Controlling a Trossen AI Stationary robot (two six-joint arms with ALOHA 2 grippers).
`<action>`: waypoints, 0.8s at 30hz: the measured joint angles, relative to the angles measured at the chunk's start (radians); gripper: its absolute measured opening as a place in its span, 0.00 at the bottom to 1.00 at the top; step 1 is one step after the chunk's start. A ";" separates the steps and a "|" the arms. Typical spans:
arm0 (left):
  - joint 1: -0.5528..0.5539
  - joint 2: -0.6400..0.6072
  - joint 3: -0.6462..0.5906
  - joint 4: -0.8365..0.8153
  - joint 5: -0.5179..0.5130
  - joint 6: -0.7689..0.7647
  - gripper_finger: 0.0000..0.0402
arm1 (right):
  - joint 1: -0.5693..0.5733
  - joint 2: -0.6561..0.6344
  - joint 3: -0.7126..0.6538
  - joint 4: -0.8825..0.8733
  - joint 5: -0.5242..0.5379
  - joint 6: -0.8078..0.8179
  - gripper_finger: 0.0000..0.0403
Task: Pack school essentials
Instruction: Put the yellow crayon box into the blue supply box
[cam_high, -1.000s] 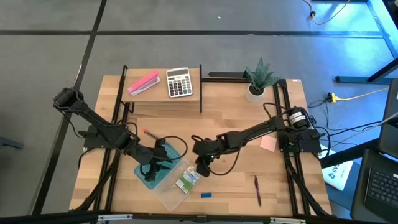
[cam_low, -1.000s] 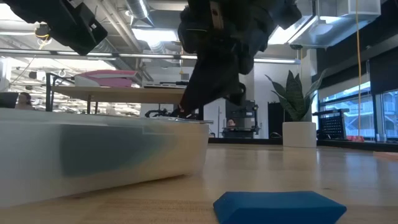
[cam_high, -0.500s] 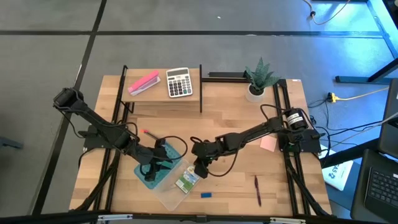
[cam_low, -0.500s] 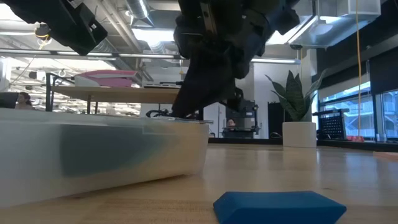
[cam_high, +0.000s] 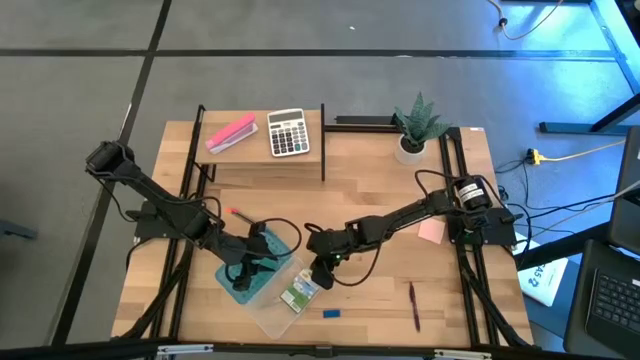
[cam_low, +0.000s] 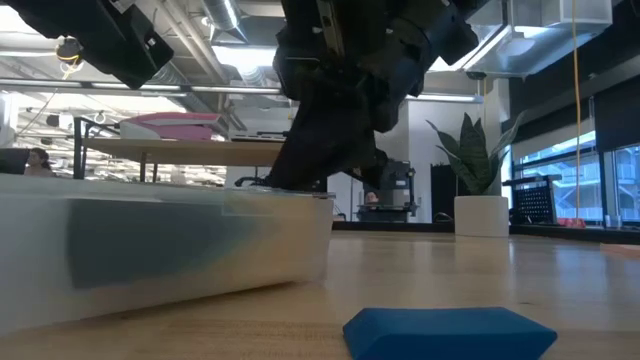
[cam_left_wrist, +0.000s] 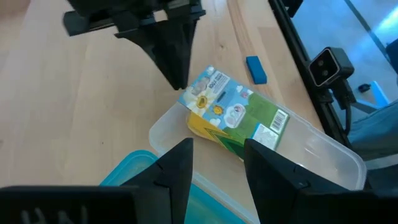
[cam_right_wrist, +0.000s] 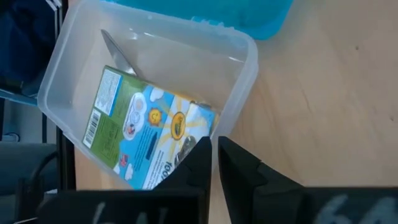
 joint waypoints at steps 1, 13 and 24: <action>0.000 0.000 0.000 0.000 -0.003 0.000 0.34 | 0.000 0.000 0.000 0.000 0.000 0.000 0.08; 0.000 0.000 0.000 0.000 -0.006 0.000 0.34 | 0.001 0.000 0.030 -0.108 0.127 -0.002 0.08; 0.000 0.000 0.000 0.000 -0.006 0.000 0.34 | 0.019 0.031 0.047 -0.076 0.122 0.060 0.08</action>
